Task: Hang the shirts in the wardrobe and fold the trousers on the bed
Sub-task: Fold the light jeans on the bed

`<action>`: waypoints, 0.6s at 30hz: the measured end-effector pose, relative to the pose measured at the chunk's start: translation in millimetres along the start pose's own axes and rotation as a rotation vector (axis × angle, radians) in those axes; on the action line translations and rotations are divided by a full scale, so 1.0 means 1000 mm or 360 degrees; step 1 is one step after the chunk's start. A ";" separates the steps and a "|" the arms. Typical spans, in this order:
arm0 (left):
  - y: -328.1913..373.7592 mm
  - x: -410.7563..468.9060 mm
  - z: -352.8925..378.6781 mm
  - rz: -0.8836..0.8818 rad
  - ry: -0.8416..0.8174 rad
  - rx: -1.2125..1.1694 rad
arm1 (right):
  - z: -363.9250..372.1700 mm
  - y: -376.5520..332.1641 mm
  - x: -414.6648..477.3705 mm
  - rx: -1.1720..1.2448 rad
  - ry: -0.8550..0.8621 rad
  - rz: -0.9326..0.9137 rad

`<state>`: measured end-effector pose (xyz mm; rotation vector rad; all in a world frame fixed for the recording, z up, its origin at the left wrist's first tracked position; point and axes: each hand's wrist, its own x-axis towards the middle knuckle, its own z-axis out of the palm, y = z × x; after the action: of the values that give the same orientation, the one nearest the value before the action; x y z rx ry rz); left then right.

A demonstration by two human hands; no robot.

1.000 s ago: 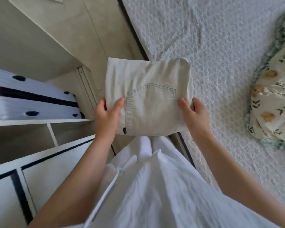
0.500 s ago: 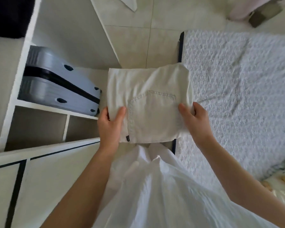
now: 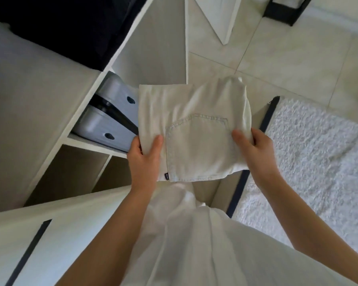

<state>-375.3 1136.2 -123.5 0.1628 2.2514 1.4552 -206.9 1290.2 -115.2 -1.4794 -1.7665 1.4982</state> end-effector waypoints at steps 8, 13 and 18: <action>0.042 0.049 0.000 0.0067 0.0126 -0.0134 | 0.022 -0.049 0.060 0.0050 -0.0055 -0.0097; 0.065 0.065 0.016 0.0060 0.0244 -0.0209 | 0.019 -0.073 0.098 0.0017 -0.0161 -0.0199; 0.091 0.075 0.041 0.0050 0.0453 -0.0296 | 0.014 -0.097 0.147 -0.0036 -0.0339 -0.0289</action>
<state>-437.5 1235.0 -79.7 -0.0730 2.3205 1.7918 -316.6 1425.0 -81.2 -1.1683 -1.9865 1.5939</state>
